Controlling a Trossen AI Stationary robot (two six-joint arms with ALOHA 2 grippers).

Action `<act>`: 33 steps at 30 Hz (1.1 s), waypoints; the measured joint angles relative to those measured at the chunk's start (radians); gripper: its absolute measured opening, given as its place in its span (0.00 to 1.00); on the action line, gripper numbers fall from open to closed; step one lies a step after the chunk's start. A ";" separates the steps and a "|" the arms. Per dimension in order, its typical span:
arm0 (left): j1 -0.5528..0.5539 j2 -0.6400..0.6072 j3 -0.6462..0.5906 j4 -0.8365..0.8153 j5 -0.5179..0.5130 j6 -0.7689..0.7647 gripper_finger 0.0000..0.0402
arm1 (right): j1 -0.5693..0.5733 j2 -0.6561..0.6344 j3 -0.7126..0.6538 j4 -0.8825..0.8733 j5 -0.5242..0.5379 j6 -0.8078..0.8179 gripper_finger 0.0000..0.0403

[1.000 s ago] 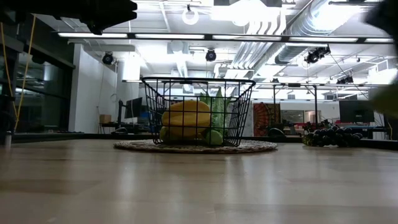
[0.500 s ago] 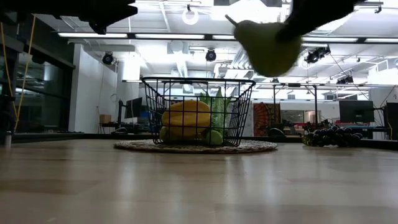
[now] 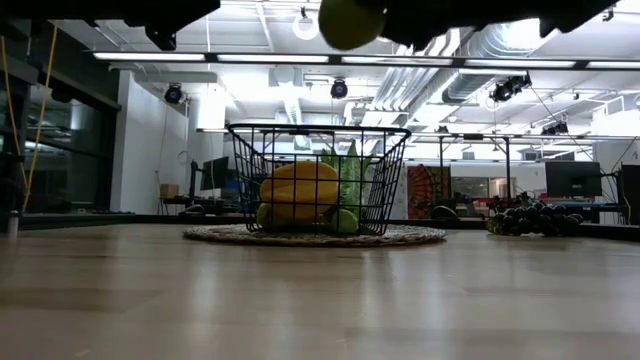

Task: Build produce basket
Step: Put the green pear into the black wire basket

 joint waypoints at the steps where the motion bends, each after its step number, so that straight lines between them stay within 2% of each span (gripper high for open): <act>1: 0.000 0.000 0.000 0.004 -0.010 -0.005 0.47 | -0.019 0.000 0.000 -0.007 -0.016 0.019 0.77; 4: 0.001 0.000 0.000 0.010 -0.040 -0.007 0.47 | -0.050 0.008 0.000 -0.021 -0.034 0.033 0.77; 13: 0.001 0.000 0.000 0.004 -0.044 -0.017 0.47 | -0.045 0.007 0.001 -0.022 -0.037 0.033 0.77; 18: 0.001 0.000 0.000 0.011 -0.044 -0.018 0.47 | -0.070 0.048 0.005 0.088 0.097 0.043 0.77; 20: 0.001 0.000 0.000 0.011 -0.044 -0.018 0.47 | -0.112 0.102 0.019 0.113 0.110 0.055 0.77; 24: 0.001 0.000 0.000 0.009 -0.044 -0.026 0.47 | -0.205 0.232 0.131 0.031 0.065 0.116 0.78; 28: 0.001 0.000 0.000 0.008 -0.046 -0.026 0.47 | -0.276 0.367 0.309 -0.161 0.052 0.142 0.78; 33: 0.000 0.000 0.000 0.001 -0.045 -0.026 0.47 | -0.330 0.506 0.505 -0.392 0.132 0.150 0.78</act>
